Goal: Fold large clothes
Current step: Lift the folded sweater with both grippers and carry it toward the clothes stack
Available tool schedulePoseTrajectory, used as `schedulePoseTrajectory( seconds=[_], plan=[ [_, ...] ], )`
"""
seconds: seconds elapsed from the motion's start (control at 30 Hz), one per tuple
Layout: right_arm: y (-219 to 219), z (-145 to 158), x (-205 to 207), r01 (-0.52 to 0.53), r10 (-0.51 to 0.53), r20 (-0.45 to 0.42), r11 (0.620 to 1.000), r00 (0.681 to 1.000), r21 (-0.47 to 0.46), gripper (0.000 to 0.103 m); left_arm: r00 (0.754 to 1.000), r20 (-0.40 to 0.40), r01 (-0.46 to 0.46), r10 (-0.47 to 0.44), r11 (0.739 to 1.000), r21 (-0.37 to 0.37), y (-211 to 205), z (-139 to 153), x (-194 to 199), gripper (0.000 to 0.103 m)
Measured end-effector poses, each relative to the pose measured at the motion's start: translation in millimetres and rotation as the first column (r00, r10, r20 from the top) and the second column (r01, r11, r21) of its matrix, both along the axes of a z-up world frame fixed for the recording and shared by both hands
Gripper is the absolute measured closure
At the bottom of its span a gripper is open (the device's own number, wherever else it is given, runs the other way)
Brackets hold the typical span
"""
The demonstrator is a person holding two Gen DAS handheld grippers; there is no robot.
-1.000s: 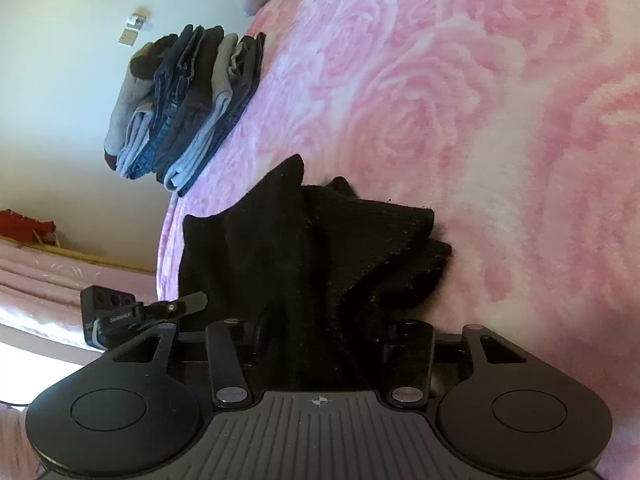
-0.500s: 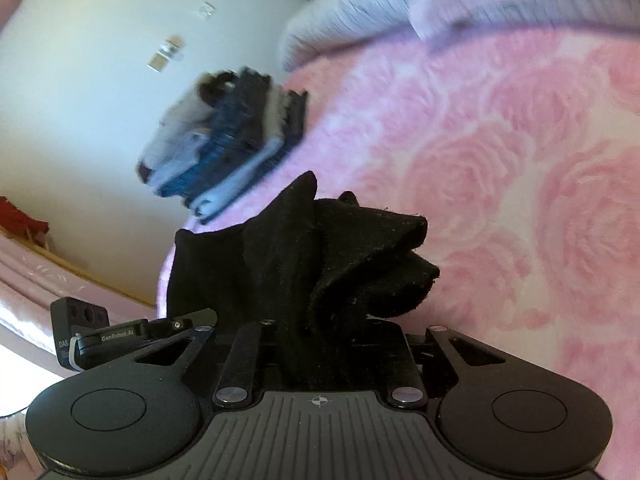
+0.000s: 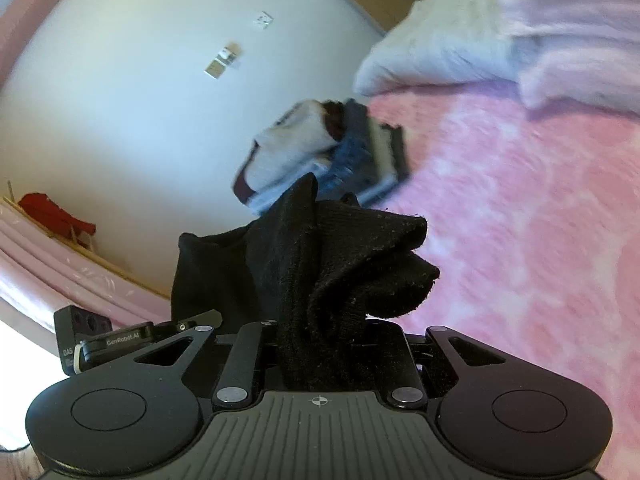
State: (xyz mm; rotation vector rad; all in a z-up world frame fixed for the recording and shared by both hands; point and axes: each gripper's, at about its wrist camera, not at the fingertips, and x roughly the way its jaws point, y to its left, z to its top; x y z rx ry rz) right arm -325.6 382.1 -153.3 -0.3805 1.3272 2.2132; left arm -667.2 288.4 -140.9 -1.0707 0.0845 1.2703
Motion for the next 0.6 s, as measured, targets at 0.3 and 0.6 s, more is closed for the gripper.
schedulePoseTrajectory(
  seconds=[0.3,0.6],
  plan=[
    [167,27,-150,0.015,-0.013,-0.057,0.999,0.998,0.030,0.088,0.999,-0.045,-0.019,0.023,0.996,0.088,139,59,-160,0.084],
    [338,38,-291,-0.016,0.016,-0.046,1.000,0.999,0.008,0.088,0.994,-0.042,-0.093,0.097,0.992,0.087,273,76,-284,0.084]
  ],
)
